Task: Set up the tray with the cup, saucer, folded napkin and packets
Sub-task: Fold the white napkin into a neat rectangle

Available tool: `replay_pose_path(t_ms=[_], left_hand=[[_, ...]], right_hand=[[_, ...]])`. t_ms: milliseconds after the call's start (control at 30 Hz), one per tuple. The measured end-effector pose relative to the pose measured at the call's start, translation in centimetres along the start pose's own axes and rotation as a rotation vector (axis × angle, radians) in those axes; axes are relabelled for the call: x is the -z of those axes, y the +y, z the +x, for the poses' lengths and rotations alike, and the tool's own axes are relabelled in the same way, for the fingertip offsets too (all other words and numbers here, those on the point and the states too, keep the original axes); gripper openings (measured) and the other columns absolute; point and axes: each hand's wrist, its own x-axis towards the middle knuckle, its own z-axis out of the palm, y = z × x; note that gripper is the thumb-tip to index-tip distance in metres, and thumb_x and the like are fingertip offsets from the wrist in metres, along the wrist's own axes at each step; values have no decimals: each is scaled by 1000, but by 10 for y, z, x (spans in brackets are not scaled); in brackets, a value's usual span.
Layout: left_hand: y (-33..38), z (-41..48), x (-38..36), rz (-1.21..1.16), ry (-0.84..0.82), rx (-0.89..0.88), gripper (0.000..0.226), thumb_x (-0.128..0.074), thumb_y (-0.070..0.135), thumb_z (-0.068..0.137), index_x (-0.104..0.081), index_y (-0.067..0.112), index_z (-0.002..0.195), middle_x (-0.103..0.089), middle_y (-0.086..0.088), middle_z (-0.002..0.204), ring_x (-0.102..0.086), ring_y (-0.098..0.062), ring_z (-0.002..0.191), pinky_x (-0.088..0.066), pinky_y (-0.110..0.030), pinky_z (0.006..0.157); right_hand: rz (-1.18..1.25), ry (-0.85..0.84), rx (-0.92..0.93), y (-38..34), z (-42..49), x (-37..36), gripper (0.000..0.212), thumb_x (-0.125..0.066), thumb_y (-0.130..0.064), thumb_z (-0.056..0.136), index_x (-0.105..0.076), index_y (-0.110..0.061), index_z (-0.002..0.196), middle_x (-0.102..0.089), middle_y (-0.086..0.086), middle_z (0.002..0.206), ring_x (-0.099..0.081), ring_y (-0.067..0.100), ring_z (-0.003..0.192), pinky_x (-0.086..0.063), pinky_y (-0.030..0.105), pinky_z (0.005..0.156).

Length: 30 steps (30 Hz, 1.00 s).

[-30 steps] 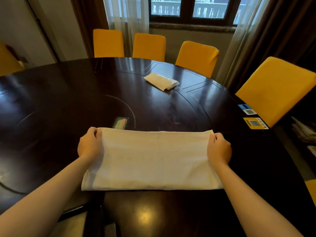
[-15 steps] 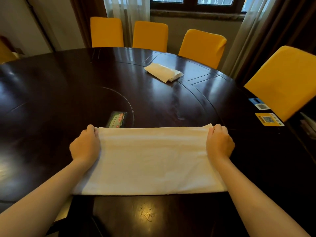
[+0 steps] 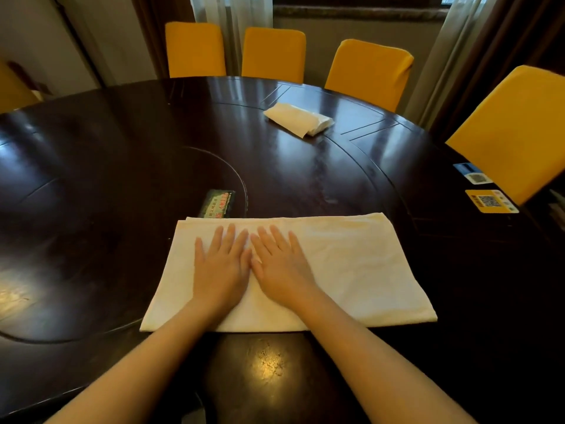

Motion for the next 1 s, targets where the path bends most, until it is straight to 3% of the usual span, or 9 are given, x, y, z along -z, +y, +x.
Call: replay_pose_path(t_ms=[200, 367, 467, 567, 667, 800, 867, 1000], left_hand=[[-46, 2, 6, 91, -84, 0, 67, -4, 64, 87, -5, 34, 147, -2, 7, 159, 2, -14, 146, 4, -44, 117], [-82, -1, 23, 95, -78, 56, 75, -3, 65, 84, -8, 26, 148, -5, 2, 159, -1, -15, 146, 0, -46, 118], [-81, -1, 27, 67, -71, 72, 71, -14, 59, 90, -10, 20, 149, -5, -2, 159, -4, -19, 146, -1, -44, 118], [-76, 1, 34, -99, 86, 150, 61, -38, 41, 95, -22, 10, 145, -34, -16, 149, -36, -32, 135, -25, -48, 111], [-76, 12, 43, -332, 227, 290, 49, -48, 25, 93, -35, 12, 139, -60, -16, 121, -53, -34, 112, -42, -50, 95], [-78, 32, 51, -597, 241, 460, 44, -53, 12, 89, -44, 13, 133, -64, -13, 108, -57, -26, 97, -46, -39, 81], [-81, 37, 50, -612, 250, 491, 40, -55, 9, 87, -51, 13, 126, -64, -13, 107, -57, -21, 91, -46, -33, 76], [-84, 39, 45, -605, 292, 484, 27, -56, 11, 88, -60, 12, 115, -64, -12, 111, -57, -22, 96, -47, -32, 79]], right_hand=[[-53, 23, -233, 49, -10, 11, 57, -15, -49, 96, -8, -29, 148, -1, -5, 160, 3, 18, 147, 4, 44, 117], [-98, 74, -505, 114, -48, 35, 58, -18, -45, 97, -11, -21, 149, -6, -1, 160, -2, 19, 147, 1, 46, 119], [-159, 112, -603, 133, -68, 45, 61, -19, -44, 97, -11, -14, 149, -10, 3, 159, -3, 22, 147, -1, 47, 119], [-97, 212, -680, 130, -76, 49, 59, -28, -36, 97, -20, -6, 146, -22, 11, 156, -14, 27, 145, -9, 45, 117], [-92, 431, -706, 125, -73, 55, 37, -46, -22, 93, -49, 0, 122, -53, 21, 127, -43, 37, 120, -32, 48, 100], [7, 530, -781, 133, -64, 64, 24, -52, -13, 91, -58, 0, 111, -57, 23, 116, -45, 40, 112, -36, 46, 93], [86, 568, -792, 136, -62, 66, 20, -51, -7, 90, -59, 0, 107, -58, 22, 114, -47, 39, 110, -37, 46, 92], [166, 680, -758, 135, -64, 65, 14, -50, -3, 89, -58, -1, 100, -60, 21, 106, -52, 38, 103, -42, 45, 87]])
